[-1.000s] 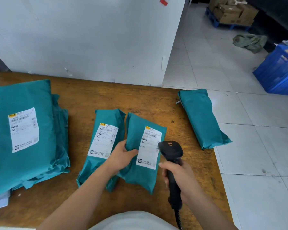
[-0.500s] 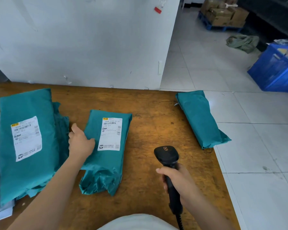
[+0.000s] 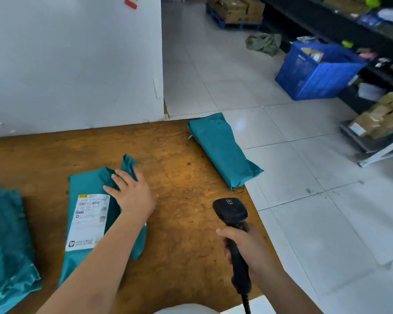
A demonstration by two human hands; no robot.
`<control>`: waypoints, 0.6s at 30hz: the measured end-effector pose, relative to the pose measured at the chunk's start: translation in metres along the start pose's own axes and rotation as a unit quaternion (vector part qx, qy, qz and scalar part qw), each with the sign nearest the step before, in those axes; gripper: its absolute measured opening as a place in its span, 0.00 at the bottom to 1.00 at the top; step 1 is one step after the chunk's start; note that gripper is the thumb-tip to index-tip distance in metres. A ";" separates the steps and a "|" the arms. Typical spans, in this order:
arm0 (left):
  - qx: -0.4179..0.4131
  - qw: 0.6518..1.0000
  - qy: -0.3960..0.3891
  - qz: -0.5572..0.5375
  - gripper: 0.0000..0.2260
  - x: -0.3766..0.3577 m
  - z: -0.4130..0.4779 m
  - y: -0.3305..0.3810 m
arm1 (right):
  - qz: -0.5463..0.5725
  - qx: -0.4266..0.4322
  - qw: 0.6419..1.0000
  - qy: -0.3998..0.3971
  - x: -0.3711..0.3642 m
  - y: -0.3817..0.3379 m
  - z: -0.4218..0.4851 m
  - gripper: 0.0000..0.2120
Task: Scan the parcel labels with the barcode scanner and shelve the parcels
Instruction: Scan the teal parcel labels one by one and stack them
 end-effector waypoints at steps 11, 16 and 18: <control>0.037 0.940 -0.069 -0.333 0.45 0.040 -0.012 -0.058 | -0.032 -0.024 0.998 -0.041 -0.020 0.008 0.006 0.09; 0.122 0.890 -0.058 -0.435 0.45 0.067 0.025 -0.152 | -0.052 0.001 0.995 -0.081 -0.047 -0.006 0.006 0.06; 0.160 0.855 -0.073 -0.487 0.46 0.052 0.031 -0.182 | -0.058 -0.006 0.994 -0.088 -0.054 -0.006 0.006 0.07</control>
Point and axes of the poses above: each hand's wrist, its own z-axis towards the middle knuckle, its own x-axis out of the back of the hand, y = z × x, the point moved 10 cm from there along z, towards the middle knuckle, and after that the axes turned 8 degrees about x, right-handed, at the moved point
